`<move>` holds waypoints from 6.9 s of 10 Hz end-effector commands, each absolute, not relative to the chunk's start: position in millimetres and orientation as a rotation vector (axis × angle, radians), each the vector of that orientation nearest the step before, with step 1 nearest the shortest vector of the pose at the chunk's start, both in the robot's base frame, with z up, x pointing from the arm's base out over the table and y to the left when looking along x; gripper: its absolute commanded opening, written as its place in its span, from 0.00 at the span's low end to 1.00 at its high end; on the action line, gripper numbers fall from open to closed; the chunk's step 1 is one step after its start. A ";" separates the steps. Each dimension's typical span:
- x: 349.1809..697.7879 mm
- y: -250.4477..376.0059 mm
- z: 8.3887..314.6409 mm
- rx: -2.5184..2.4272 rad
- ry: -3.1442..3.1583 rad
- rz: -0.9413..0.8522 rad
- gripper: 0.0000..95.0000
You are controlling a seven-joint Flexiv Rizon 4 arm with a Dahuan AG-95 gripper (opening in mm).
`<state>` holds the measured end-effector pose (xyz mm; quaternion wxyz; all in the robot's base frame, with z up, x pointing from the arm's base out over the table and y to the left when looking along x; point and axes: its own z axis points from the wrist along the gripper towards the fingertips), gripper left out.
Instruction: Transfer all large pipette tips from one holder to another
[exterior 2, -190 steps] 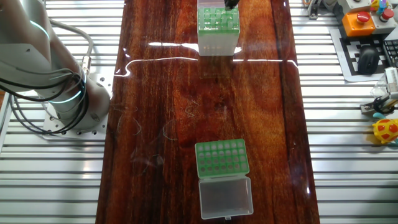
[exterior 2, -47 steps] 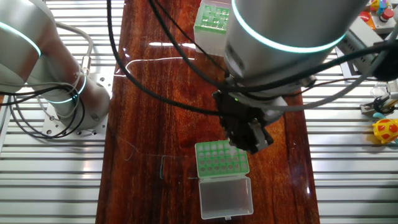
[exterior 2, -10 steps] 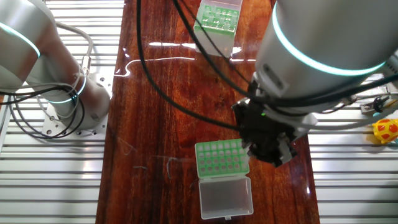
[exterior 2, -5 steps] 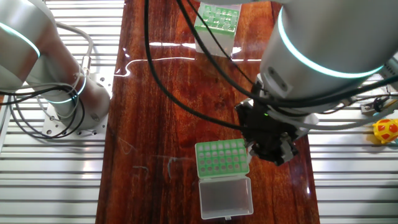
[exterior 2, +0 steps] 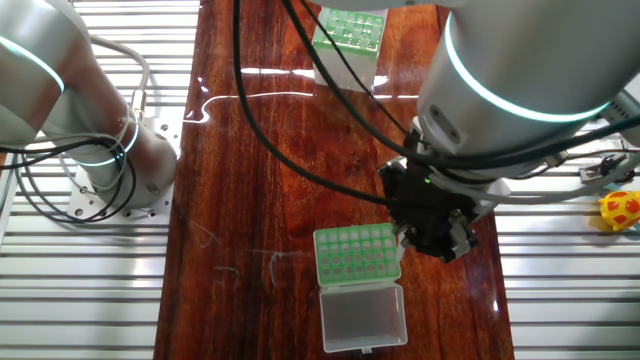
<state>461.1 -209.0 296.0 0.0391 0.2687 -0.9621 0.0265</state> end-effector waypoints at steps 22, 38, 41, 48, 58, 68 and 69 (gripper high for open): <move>460.6 -210.0 286.0 0.831 -2.959 0.072 0.00; 454.4 -214.4 273.0 0.857 -2.959 0.064 0.00; 455.2 -215.8 263.9 0.876 -2.960 0.062 0.20; 457.2 -213.4 270.6 0.904 -2.955 0.060 0.40; 455.7 -210.3 290.5 0.962 -2.926 0.051 0.20; 486.5 -58.4 244.0 0.487 -3.094 -0.007 0.20; 485.7 -51.6 242.3 0.471 -3.090 -0.009 0.20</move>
